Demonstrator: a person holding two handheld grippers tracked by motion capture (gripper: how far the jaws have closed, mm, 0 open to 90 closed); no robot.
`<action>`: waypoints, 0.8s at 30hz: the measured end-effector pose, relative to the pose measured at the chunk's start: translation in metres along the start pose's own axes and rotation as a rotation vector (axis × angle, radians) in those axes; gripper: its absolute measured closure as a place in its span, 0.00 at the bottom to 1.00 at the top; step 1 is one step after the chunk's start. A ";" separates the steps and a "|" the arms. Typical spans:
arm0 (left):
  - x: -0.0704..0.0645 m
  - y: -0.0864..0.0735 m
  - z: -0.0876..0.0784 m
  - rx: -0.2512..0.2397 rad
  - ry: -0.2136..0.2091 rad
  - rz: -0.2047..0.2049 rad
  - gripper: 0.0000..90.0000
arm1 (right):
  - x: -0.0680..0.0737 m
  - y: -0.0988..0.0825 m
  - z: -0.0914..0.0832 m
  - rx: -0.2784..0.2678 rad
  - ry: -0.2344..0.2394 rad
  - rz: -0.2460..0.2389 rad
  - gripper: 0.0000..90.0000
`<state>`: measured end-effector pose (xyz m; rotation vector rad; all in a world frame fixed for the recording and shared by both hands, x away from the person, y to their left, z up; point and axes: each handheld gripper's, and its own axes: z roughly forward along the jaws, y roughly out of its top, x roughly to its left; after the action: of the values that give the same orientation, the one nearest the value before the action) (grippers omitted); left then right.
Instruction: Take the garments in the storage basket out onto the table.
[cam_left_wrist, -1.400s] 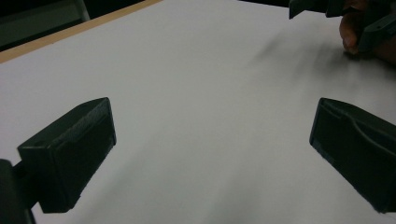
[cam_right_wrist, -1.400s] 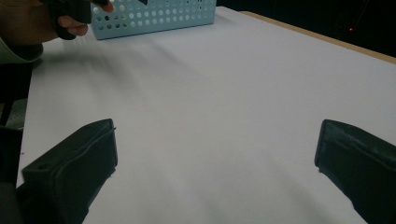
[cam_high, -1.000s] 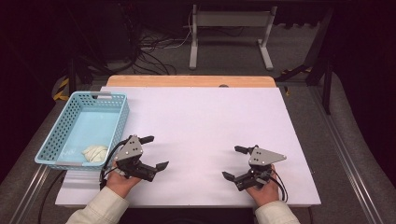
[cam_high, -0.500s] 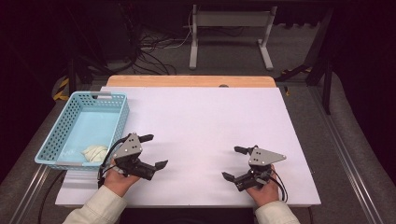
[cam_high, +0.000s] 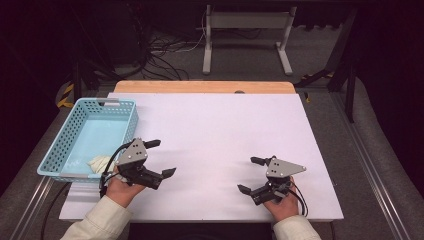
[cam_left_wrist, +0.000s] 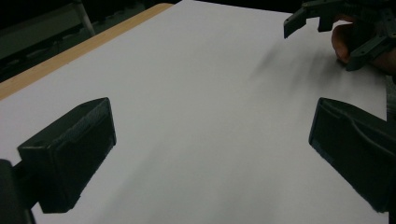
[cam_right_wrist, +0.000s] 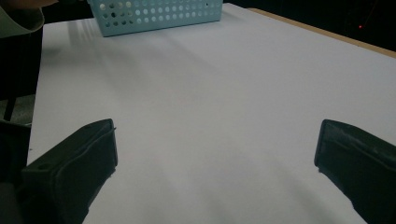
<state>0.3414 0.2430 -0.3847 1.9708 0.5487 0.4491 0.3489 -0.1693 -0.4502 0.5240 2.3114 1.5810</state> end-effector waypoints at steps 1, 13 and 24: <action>0.001 0.001 -0.001 0.000 0.001 -0.003 0.02 | 0.000 0.000 0.000 0.000 0.000 0.000 0.00; 0.011 0.007 -0.014 -0.008 0.029 -0.010 0.01 | 0.000 0.000 0.000 0.003 0.000 0.000 0.00; 0.020 0.011 -0.026 -0.015 0.080 -0.027 0.00 | 0.000 0.000 0.000 0.002 0.001 -0.001 0.00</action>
<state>0.3462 0.2691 -0.3619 1.9354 0.6201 0.5156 0.3488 -0.1690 -0.4503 0.5225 2.3140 1.5782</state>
